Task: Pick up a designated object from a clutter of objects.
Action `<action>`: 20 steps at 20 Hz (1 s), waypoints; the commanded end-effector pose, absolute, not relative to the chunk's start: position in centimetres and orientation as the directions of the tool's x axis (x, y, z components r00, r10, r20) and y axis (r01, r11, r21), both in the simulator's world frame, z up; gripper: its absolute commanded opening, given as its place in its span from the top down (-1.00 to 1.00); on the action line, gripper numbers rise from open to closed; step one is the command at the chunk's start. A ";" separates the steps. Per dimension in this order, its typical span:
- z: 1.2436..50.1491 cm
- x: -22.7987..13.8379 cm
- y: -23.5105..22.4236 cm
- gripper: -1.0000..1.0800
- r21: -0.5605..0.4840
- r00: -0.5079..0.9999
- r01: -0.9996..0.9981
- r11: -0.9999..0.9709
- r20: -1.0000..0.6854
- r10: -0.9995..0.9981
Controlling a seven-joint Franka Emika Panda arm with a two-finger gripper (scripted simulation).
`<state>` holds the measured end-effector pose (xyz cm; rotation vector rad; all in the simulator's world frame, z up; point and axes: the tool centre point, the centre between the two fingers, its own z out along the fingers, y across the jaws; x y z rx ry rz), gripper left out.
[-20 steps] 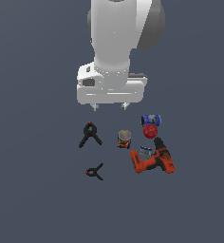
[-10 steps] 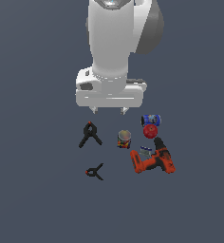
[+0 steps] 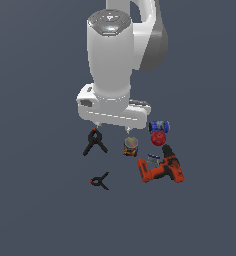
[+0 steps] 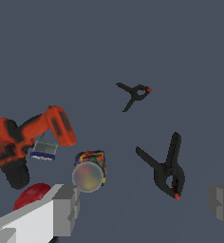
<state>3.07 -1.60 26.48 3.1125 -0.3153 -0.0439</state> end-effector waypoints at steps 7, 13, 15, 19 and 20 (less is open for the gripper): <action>23.1 5.7 -2.6 -0.92 0.004 0.896 -0.443 -0.896 -0.027 -0.443; 20.5 7.4 -3.4 -0.92 0.001 0.800 -0.599 -0.801 -0.028 -0.599; 19.7 8.0 -3.7 -0.92 0.000 0.762 -0.647 -0.763 -0.028 -0.647; 17.8 9.0 -4.2 -0.92 0.000 0.678 -0.735 -0.678 -0.027 -0.735; 17.4 9.2 -4.4 -0.92 0.000 0.655 -0.755 -0.656 -0.027 -0.755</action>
